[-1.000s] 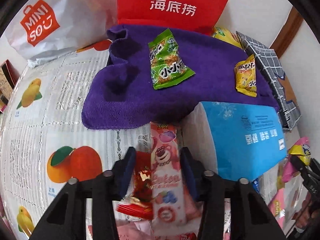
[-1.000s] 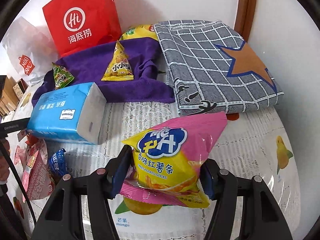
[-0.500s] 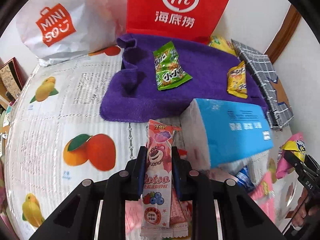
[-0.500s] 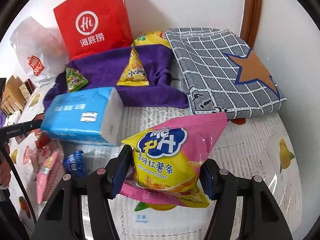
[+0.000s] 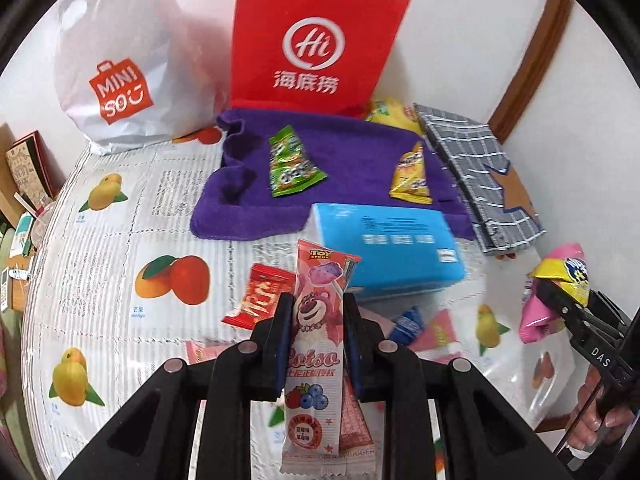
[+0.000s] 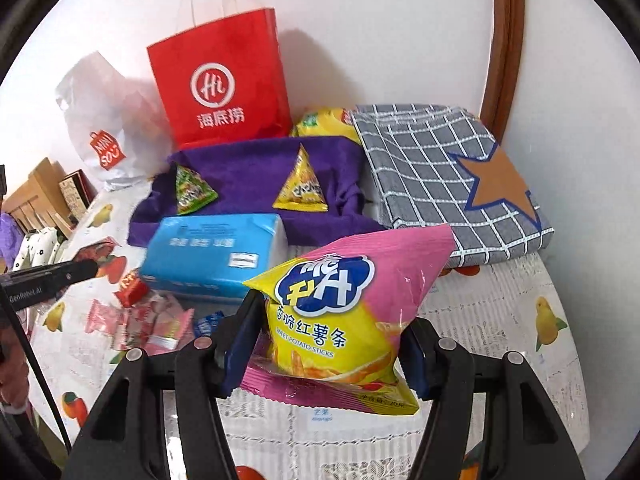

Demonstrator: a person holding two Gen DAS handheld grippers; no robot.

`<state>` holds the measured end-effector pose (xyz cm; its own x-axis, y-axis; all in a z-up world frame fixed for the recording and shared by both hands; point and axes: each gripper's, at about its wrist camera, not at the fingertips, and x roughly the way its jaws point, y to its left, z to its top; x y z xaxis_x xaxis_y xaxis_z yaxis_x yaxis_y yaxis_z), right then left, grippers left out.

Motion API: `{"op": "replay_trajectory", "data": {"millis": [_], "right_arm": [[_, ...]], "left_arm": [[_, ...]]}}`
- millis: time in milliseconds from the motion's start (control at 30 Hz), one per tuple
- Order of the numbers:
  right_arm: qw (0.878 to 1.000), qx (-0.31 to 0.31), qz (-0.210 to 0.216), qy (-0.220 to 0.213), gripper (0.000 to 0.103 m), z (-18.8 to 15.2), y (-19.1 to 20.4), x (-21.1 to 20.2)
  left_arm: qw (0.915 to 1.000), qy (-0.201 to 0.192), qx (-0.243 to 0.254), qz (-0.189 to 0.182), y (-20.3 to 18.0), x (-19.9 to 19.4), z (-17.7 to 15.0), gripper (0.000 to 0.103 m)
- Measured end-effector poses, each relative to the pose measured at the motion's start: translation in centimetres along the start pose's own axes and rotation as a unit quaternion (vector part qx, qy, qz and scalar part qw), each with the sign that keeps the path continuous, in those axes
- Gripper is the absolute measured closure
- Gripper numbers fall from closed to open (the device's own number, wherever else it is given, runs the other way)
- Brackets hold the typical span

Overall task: Organize snacks
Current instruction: 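Carry the candy stick and chips bag over the purple towel with both grippers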

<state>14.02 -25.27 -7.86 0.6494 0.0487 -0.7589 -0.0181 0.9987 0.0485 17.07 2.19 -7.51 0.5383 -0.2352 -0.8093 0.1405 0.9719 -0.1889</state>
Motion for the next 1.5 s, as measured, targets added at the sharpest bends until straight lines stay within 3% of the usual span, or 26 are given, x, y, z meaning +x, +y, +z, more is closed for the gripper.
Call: {"op": "replay_trajectory", "data": {"millis": [300, 633, 1133, 1500], "right_arm": [[1.000, -0.014, 0.013, -0.018, 0.041, 0.7, 1.3, -2.3], [0.999, -0.019, 0.018, -0.033, 0.041, 3.6, 1.5, -2.0], [0.999, -0.012, 0.030, -0.039, 0.041, 8.7, 1.6, 2.4], [1.000, -0.013, 0.014, -0.023, 0.041, 11.2, 0.7, 7.5]], "left_arm": [[0.9999, -0.014, 0.005, -0.006, -2.6, -1.9, 0.1, 0.080], [0.9997, -0.021, 0.009, -0.012, -3.4, -1.7, 2.9, 0.080], [0.9998, -0.015, 0.006, -0.009, -2.3, 1.4, 8.0, 0.080], [0.9994, 0.002, -0.028, 0.021, 2.1, 5.8, 10.0, 0.080]]}}
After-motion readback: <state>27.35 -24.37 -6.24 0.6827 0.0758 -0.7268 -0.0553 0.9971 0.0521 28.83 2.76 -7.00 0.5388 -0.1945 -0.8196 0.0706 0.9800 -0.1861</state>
